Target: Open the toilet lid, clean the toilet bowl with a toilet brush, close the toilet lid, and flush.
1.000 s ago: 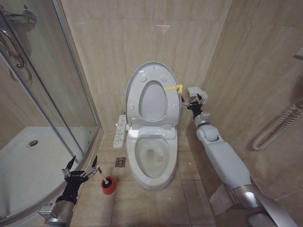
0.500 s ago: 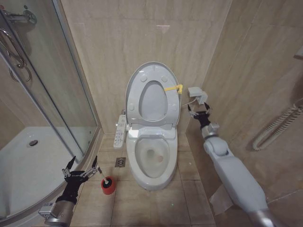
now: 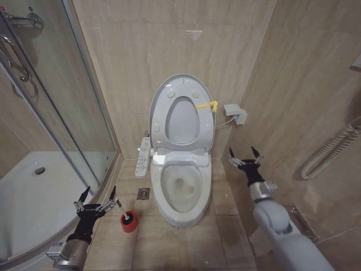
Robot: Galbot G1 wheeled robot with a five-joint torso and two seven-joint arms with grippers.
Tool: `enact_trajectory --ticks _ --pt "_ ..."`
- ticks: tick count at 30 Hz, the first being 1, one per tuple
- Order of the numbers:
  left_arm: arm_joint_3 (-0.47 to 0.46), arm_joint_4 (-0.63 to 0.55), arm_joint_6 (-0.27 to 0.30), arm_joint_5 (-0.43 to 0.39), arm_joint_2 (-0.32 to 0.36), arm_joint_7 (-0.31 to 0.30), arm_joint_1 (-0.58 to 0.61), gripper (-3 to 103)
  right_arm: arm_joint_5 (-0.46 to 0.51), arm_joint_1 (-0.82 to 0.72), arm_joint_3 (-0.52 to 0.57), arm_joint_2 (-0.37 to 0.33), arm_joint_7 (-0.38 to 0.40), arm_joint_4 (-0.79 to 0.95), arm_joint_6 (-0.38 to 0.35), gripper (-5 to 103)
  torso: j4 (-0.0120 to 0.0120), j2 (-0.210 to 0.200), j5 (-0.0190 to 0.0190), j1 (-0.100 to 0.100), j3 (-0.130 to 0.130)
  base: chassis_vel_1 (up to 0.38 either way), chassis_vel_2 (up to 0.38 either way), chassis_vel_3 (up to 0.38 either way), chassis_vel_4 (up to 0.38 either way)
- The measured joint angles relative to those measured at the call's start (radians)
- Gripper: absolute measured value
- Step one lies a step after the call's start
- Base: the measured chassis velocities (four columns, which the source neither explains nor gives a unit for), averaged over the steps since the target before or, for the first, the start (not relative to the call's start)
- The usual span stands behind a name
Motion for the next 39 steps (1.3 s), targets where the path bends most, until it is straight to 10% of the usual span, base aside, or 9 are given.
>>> enact_trajectory --ticks 39 --pt "0.0 0.0 0.0 0.0 0.0 0.0 0.0 100 -0.257 -0.399 0.075 0.351 -0.095 0.292 0.074 100 0.0 0.0 -0.0001 0.0 0.0 0.0 0.0 0.0 0.0"
